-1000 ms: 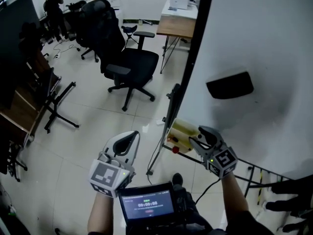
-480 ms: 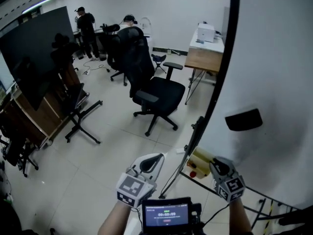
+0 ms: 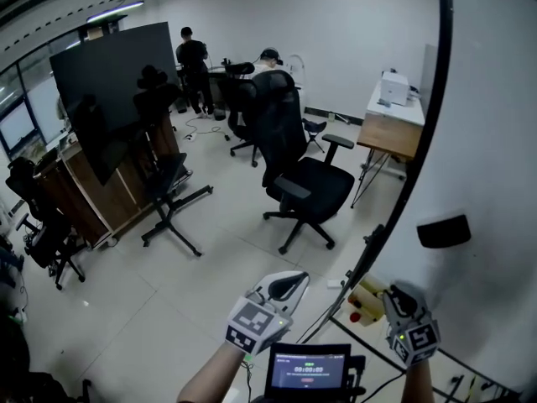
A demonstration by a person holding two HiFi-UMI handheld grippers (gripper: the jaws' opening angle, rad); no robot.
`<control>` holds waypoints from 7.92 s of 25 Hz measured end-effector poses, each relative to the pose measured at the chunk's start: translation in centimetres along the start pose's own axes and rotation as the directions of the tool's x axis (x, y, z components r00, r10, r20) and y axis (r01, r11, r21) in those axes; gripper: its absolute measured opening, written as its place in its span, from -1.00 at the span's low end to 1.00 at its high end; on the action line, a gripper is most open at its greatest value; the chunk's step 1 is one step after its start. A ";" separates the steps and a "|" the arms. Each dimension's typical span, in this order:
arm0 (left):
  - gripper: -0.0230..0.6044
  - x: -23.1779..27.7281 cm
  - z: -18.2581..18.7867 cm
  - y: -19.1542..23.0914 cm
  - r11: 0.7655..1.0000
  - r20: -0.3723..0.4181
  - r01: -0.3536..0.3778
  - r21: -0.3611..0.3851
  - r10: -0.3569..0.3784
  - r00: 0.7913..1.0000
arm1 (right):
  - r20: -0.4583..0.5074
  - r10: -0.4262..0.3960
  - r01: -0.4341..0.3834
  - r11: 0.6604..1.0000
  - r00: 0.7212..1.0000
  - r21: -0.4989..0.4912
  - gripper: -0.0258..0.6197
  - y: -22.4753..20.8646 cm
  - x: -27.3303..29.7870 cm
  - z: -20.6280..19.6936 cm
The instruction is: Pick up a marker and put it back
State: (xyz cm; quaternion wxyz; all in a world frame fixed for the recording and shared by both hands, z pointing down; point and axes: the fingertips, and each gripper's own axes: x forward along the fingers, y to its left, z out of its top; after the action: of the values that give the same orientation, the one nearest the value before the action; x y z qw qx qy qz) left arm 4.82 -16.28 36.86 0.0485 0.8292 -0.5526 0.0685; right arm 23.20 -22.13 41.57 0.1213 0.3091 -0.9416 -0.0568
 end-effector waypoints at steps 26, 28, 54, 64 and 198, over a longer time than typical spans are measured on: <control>-0.93 -5.1 11.1 1.7 0.988 0.166 -0.088 0.130 0.066 0.984 | 0.228 0.241 -0.210 0.966 0.943 -0.153 -0.63 8.3 1.6 20.7; -0.93 -5.5 11.9 1.7 0.987 0.177 -0.090 0.132 0.066 0.982 | 0.237 0.259 -0.227 0.962 0.936 -0.153 -0.63 8.8 1.5 21.5; -0.93 -8.5 10.6 1.2 0.948 0.122 -0.308 0.076 0.298 0.947 | 0.247 0.508 -0.497 0.861 0.825 -0.111 -0.63 11.3 2.2 18.6; -0.93 -10.3 9.9 0.0 0.860 0.071 -0.507 0.062 0.503 0.861 | 0.289 0.659 -0.663 0.742 0.694 -0.102 -0.63 11.6 2.9 18.6; -0.93 -16.3 4.0 64.1 0.979 0.049 -0.189 0.078 0.186 0.981 | 0.214 0.430 -0.441 0.898 0.877 0.004 -0.63 36.0 59.4 30.4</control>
State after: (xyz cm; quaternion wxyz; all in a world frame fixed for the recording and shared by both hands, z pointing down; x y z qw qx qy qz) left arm -60.34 -26.75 30.45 -0.0037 0.7759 -0.6259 0.0785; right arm -51.52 -27.67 30.32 0.0240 0.0849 -0.9955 -0.0351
